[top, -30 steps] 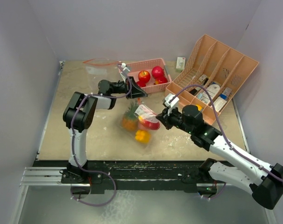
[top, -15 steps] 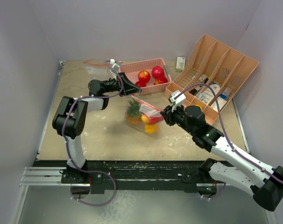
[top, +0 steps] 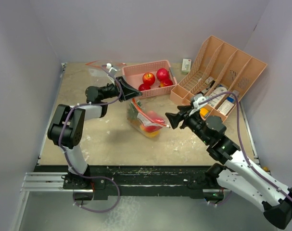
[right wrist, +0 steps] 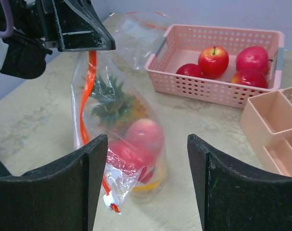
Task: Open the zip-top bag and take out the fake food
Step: Adjust the zipper food storage bag at the center of the board.
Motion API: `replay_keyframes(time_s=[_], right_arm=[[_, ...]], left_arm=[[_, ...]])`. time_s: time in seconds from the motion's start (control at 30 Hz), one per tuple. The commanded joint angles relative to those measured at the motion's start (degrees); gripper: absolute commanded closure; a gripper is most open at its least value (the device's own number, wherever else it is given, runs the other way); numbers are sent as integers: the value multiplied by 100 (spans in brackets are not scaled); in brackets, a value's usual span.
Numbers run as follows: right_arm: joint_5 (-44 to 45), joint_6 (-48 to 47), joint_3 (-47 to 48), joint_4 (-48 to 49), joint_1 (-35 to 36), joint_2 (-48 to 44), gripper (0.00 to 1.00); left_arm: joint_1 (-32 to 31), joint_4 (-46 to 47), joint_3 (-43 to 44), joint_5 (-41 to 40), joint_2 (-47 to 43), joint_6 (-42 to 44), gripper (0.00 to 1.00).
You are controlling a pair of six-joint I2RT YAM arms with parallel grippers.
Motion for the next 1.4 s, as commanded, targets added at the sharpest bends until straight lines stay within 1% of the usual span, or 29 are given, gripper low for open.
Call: replay_keyframes(time_s=[0.0,0.1,0.23,0.3,0.37,0.47,0.53,0.6,0.7,0.77,0.87,1.0,1.37], right_arm=[[-477,334,106,413,-130,170,34],[-749,427,169,431,-245,317,37],[-1355,462,273,390,-267,561,39],[-1646,234,336,242,-266,798,44],[-1632,52,428,-81,-265,979,49],[-1921,69,317,45,-263,979,57],[-1965,100,253,182,-263,952,58],[-1952,63,262,125,-265,988,57],[-1948,17,336,22,-264,1043,45],[-2013,38,363,60,-265,1036,40],[-2166,99,447,52,-256,1087,40],[-2339,124,482,33,-239,1183,42],[-2538,58,441,26,-232,1000,43]], left_arm=[[92,700,-92,-431,-339,-21,100],[122,700,-129,-536,-402,-25,100],[153,698,-152,-609,-399,-42,100],[177,700,-164,-639,-363,-45,100],[197,700,-186,-677,-318,-76,100],[211,700,-161,-713,-252,-96,100],[218,699,-149,-729,-229,-106,100],[223,697,-129,-727,-222,-112,100],[224,700,-117,-716,-189,-108,100],[224,692,-132,-727,-165,-98,100],[220,699,-148,-746,-171,-97,100],[235,699,-142,-763,-172,-81,100],[242,697,-105,-796,-115,-99,100]])
